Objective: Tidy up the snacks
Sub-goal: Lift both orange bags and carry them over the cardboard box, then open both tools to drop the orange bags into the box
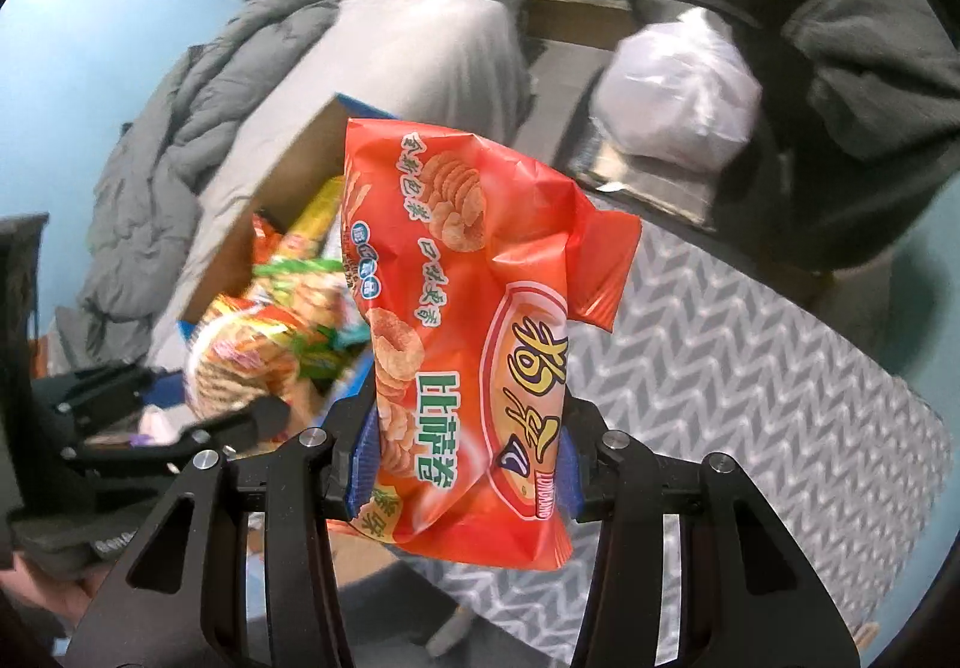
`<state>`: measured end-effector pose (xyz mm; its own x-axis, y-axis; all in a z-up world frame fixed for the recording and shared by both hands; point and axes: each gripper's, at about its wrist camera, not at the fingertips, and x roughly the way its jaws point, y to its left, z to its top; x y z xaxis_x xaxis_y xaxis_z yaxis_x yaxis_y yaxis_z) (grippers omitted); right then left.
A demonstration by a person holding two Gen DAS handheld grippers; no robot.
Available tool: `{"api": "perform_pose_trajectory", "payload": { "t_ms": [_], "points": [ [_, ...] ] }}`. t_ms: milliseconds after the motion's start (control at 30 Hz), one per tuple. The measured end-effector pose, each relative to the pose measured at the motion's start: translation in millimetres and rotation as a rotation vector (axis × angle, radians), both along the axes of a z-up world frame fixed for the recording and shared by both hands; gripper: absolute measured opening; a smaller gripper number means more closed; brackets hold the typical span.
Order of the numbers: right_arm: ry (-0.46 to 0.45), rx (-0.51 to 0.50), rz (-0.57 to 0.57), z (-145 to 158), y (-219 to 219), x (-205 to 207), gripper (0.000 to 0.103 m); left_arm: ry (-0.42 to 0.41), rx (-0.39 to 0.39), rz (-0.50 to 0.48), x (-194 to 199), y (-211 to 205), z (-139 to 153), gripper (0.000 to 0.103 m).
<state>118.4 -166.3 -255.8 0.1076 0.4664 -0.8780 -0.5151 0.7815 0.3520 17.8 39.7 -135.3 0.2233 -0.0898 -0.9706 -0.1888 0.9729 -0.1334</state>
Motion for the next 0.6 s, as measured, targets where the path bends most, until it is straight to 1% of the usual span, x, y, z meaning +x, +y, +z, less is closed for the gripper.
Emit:
{"api": "perform_pose_trajectory", "payload": {
  "t_ms": [333, 600],
  "points": [
    [0.007, -0.017, 0.106, -7.8, 76.3, 14.0, 0.046, 0.021, 0.003, 0.071, -8.9, 51.3, -16.0, 0.046],
    [0.015, -0.068, 0.172, -20.1, 126.4, 29.2, 0.046, 0.048, -0.003, 0.113, -11.8, 77.3, -34.4, 0.046]
  ]
}}
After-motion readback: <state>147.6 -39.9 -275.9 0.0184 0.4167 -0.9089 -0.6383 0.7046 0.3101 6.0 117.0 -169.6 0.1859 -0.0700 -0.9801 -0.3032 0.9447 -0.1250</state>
